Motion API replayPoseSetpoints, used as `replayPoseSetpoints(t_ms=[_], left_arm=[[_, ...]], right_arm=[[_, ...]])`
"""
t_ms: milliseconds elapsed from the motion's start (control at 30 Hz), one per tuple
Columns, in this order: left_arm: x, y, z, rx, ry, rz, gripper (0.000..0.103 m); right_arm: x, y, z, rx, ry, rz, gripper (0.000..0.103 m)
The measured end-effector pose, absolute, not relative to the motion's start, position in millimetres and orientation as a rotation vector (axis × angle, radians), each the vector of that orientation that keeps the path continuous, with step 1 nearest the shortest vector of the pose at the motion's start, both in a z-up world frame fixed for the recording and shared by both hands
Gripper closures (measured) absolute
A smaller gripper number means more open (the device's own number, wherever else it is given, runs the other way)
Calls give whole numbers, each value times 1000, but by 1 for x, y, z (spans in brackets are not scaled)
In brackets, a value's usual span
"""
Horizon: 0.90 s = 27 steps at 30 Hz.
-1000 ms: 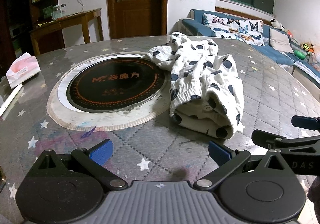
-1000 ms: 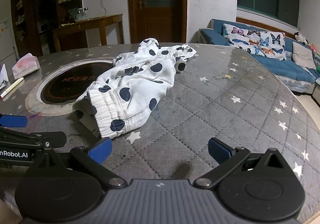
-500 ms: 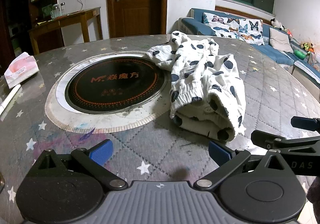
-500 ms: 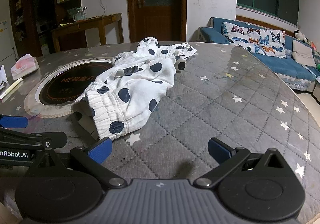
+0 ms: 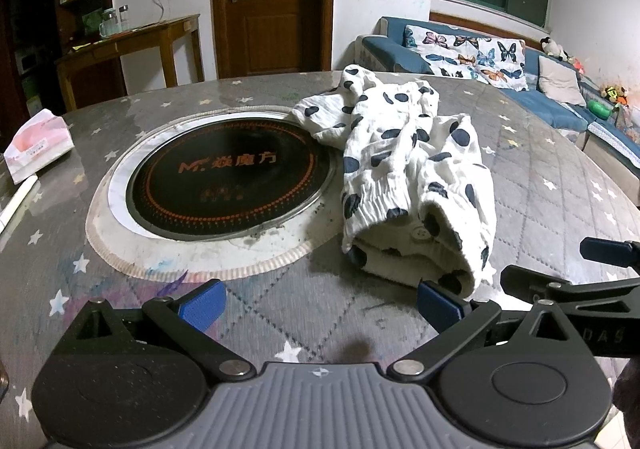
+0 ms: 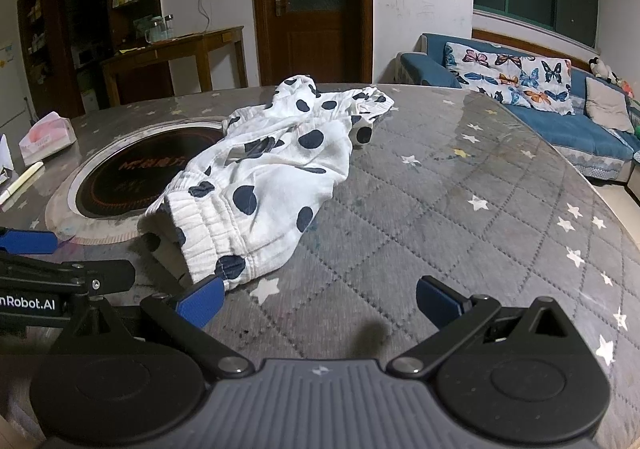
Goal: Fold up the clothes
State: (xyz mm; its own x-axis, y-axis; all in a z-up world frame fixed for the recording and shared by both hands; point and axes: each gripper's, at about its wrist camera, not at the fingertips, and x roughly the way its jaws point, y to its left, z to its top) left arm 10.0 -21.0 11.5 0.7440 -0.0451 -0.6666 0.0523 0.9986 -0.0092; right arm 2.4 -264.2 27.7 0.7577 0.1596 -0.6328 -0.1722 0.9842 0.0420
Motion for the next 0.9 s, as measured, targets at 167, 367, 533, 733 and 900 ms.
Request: replayPoseSetpoints(t_ms=[167, 367, 533, 733, 900], left_arm=[[17, -21, 17, 18, 716, -59, 0], [31, -19, 31, 15, 690, -73, 0], [53, -20, 44, 7, 663, -98, 1], [87, -35, 47, 24, 666, -182, 22], [112, -48, 38, 50, 704, -248, 39]], right_arm=[[7, -265, 30, -12, 681, 185, 0], [17, -267, 38, -4, 662, 195, 0], [31, -272, 44, 30, 651, 199, 0], [45, -273, 47, 82, 659, 228, 1], [54, -269, 45, 109, 677, 277, 11]])
